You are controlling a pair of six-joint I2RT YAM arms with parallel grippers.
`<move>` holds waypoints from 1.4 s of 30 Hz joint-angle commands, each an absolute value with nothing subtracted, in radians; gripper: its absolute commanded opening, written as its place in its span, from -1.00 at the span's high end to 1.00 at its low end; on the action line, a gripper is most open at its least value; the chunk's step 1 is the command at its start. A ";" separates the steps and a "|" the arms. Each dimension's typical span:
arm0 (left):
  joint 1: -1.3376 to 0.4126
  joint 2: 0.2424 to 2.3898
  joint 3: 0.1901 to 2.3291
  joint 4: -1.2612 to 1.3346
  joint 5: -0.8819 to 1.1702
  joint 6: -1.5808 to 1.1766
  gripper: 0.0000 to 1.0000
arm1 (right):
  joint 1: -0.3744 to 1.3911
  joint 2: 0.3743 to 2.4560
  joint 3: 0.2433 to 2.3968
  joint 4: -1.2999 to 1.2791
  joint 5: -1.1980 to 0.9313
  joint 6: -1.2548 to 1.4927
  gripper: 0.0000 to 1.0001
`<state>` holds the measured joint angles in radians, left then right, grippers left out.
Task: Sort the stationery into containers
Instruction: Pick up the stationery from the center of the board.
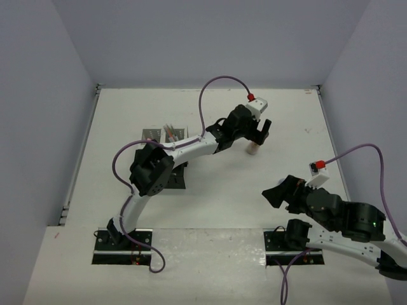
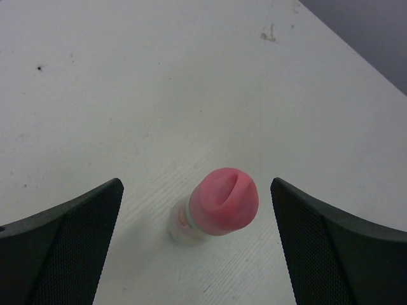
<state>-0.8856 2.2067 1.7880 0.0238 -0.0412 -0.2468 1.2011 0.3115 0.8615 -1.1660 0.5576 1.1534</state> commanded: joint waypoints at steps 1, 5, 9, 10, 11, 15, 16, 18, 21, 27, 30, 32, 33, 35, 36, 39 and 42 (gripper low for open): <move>-0.884 2.161 1.752 0.170 -0.083 -0.251 -1.00 | 1.201 0.308 0.837 -1.120 0.542 1.129 -0.98; -0.886 2.189 1.760 0.138 -0.112 -0.247 -1.00 | 1.201 0.317 0.830 -1.090 0.529 1.107 -0.98; -0.885 2.208 1.759 0.145 -0.067 -0.249 -0.99 | 1.201 0.327 0.830 -1.076 0.526 1.093 -0.97; -0.886 2.217 1.764 0.142 -0.057 -0.255 -0.98 | 1.201 0.331 0.830 -1.073 0.525 1.090 -0.97; -0.887 2.220 1.766 0.138 -0.054 -0.259 -0.96 | 1.201 0.334 0.830 -1.071 0.522 1.088 -0.97; -0.901 2.220 1.758 0.120 -0.089 -0.257 -0.89 | 1.200 0.334 0.827 -1.069 0.518 1.086 -0.98; -0.906 2.222 1.754 0.117 -0.095 -0.251 -0.87 | 1.201 0.333 0.826 -1.064 0.517 1.084 -0.97; -0.911 2.231 1.748 0.121 -0.095 -0.251 -0.85 | 1.201 0.330 0.826 -1.051 0.513 1.077 -0.97; -0.911 2.246 1.742 0.141 -0.068 -0.256 -0.84 | 1.200 0.333 0.828 -1.043 0.508 1.067 -0.98; -0.914 2.256 1.735 0.149 -0.057 -0.267 -0.78 | 1.201 0.333 0.822 -1.048 0.505 1.068 -0.97; -0.918 2.255 1.714 0.155 -0.078 -0.271 -0.73 | 1.201 0.333 0.821 -1.045 0.503 1.068 -0.97; -0.919 2.258 1.704 0.158 -0.105 -0.272 -0.72 | 1.201 0.330 0.822 -1.037 0.500 1.062 -0.97; -0.919 2.262 1.702 0.159 -0.110 -0.271 -0.71 | 1.201 0.331 0.822 -1.035 0.499 1.061 -0.98; -0.919 2.267 1.701 0.163 -0.118 -0.270 -0.67 | 1.200 0.334 0.822 -1.032 0.497 1.058 -0.97; -0.919 2.268 1.701 0.165 -0.121 -0.270 -0.59 | 1.201 0.336 0.822 -1.032 0.498 1.058 -0.98; -0.919 2.266 1.706 0.176 -0.112 -0.275 -0.31 | 1.200 0.339 0.821 -1.028 0.495 1.052 -0.97; -0.919 2.260 1.712 0.178 -0.109 -0.272 0.01 | 1.201 0.346 0.819 -1.022 0.491 1.050 -0.98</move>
